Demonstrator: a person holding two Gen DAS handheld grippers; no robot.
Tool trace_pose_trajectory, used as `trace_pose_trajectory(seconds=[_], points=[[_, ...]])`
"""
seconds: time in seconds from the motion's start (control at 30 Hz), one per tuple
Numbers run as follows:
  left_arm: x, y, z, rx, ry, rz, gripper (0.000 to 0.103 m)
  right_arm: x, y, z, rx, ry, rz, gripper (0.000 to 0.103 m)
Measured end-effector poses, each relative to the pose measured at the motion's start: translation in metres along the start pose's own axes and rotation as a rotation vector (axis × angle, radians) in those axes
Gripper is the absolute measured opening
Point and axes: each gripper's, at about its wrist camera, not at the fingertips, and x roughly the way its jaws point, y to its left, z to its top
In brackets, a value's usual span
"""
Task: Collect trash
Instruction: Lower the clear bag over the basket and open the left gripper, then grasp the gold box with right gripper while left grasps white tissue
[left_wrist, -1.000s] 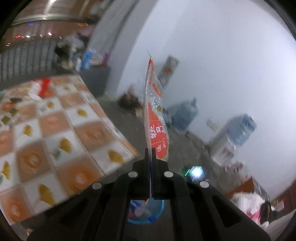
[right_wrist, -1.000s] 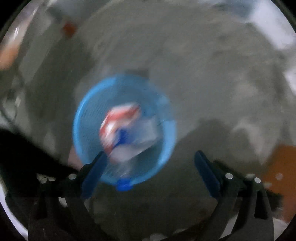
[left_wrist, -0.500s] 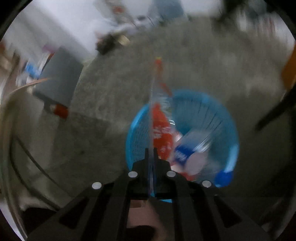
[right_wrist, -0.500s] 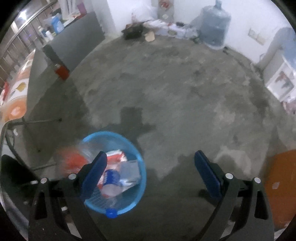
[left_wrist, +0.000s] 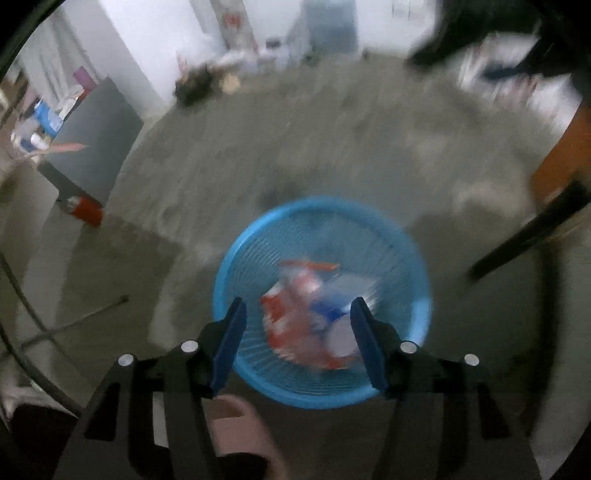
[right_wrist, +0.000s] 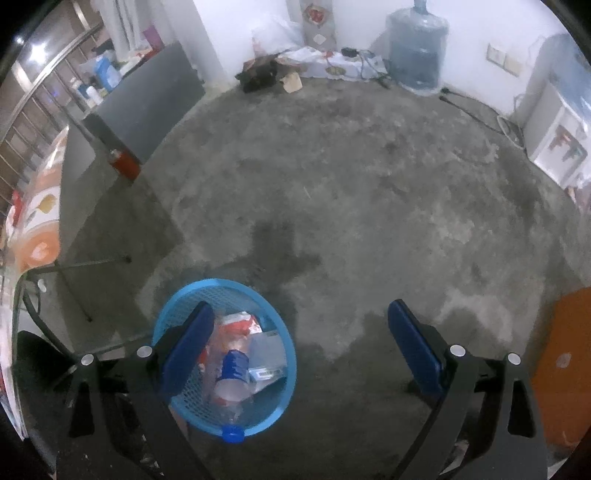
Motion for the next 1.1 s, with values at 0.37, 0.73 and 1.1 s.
trace_pose_trajectory(seconds=[0.37, 0.73, 1.1], points=[[-0.245, 0.111, -0.102, -0.421, -0.520, 0.060, 0.069, -0.073, 0.071, -0.006, -0.117, -0.065, 0.280, 0.091], [-0.321, 0.295, -0.311, -1.147, -0.451, 0.600, 0.072, -0.150, 0.260, 0.023, -0.439, -0.147, 0.589, 0.093], [-0.342, 0.403, -0.349, -1.010, -0.377, 0.623, 0.091, -0.145, 0.473, -0.014, -0.844, -0.148, 0.712, 0.095]])
